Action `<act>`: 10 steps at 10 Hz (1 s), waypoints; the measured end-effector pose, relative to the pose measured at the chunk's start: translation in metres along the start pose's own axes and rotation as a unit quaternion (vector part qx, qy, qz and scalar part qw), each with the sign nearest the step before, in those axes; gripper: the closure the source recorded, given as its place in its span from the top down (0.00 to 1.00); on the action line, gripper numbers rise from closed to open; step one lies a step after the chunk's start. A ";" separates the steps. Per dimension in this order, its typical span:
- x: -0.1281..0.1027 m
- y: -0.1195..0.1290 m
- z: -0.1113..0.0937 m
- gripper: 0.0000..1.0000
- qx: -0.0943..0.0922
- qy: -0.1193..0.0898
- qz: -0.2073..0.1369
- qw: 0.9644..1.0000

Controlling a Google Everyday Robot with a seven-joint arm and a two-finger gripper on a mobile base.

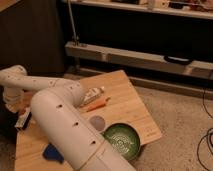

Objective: Push the eraser across the table

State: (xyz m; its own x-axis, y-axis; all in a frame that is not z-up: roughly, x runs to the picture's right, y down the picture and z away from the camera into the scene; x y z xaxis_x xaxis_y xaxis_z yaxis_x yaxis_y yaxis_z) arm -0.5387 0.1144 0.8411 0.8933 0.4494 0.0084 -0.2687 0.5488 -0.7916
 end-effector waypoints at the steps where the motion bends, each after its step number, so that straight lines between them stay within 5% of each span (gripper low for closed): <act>1: 0.003 0.002 0.004 0.00 -0.002 0.007 -0.003 1.000; 10: 0.018 0.009 0.026 0.00 -0.006 0.048 -0.020 0.999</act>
State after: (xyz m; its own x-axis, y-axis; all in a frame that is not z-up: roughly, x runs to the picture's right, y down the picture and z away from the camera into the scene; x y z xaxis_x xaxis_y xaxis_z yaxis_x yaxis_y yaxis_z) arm -0.5344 0.1457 0.8495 0.9340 0.3570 -0.0174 -0.2274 0.5561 -0.7994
